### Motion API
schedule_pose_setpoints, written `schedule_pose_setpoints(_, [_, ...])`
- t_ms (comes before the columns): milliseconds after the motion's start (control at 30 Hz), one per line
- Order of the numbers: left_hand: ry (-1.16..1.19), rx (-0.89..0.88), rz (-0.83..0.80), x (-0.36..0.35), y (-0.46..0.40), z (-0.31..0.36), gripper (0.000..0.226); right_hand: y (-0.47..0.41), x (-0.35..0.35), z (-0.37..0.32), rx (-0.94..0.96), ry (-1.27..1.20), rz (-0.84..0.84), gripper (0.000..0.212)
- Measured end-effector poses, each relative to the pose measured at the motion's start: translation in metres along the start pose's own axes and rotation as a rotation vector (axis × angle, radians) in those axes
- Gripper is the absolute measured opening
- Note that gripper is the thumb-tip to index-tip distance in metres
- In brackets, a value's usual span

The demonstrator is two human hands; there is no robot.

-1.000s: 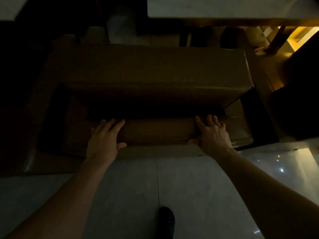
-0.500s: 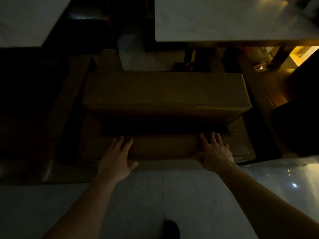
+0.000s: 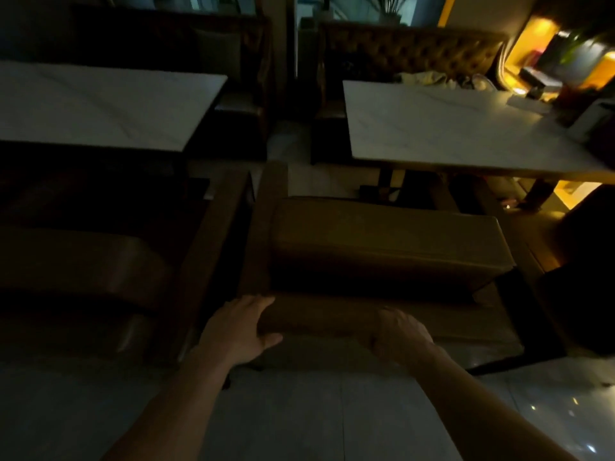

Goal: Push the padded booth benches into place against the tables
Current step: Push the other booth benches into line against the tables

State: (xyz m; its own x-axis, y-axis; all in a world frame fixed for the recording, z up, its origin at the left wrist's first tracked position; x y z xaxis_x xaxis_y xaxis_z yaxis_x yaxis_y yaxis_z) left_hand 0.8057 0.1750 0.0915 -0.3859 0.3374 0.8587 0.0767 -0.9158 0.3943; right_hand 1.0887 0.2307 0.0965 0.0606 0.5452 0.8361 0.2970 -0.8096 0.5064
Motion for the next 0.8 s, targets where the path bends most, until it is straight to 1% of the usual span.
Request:
schedule_pose_setpoints(167, [0.028,-0.010,0.057,0.055,0.049,-0.093,0.080,0.020,-0.007,-0.117,0.047,-0.003,0.049,0.036])
schedule_pose_setpoints(267, [0.057,0.003,0.091,0.083,0.079,-0.155,0.076,0.027,-0.016,-0.195,0.116,-0.013,0.027,0.032])
schedule_pose_setpoints(300, [0.065,0.013,0.110,0.090,0.089,-0.176,0.076,0.027,-0.020,-0.222,0.156,-0.008,0.023,0.036])
schedule_pose_setpoints(400, [0.080,0.035,0.163,0.110,0.114,-0.237,0.075,0.023,-0.035,-0.296,0.228,0.008,0.018,0.061])
schedule_pose_setpoints(467, [0.086,0.059,0.195,0.120,0.126,-0.277,0.074,0.013,-0.046,-0.341,0.255,0.015,0.015,0.068])
schedule_pose_setpoints(500, [0.092,0.082,0.211,0.124,0.130,-0.297,0.074,0.006,-0.051,-0.361,0.277,0.027,0.019,0.065])
schedule_pose_setpoints(600, [0.128,0.155,0.264,0.129,0.139,-0.357,0.075,-0.017,-0.069,-0.419,0.343,0.067,0.029,0.044])
schedule_pose_setpoints(633, [0.131,0.171,0.281,0.130,0.141,-0.377,0.075,-0.028,-0.076,-0.436,0.359,0.069,0.029,0.043])
schedule_pose_setpoints(733, [0.121,0.219,0.317,0.128,0.140,-0.440,0.075,-0.058,-0.103,-0.487,0.373,0.078,0.023,0.053])
schedule_pose_setpoints(800, [0.117,0.247,0.327,0.128,0.135,-0.481,0.076,-0.080,-0.124,-0.521,0.370,0.056,0.052,0.063])
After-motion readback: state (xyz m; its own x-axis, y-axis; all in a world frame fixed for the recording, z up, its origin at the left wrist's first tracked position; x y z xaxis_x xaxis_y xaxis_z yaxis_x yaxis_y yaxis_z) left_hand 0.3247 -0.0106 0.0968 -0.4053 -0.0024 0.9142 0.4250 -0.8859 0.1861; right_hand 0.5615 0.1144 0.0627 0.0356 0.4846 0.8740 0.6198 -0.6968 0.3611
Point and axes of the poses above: each hand's wrist, its own y-axis away from the middle knuckle, its own x-axis out of the back of the hand, z = x × y, the point moved 3 cm from there along -y, towards the middle knuckle, and after that the axes turned 5 degrees about x, right-handed, at the moved point
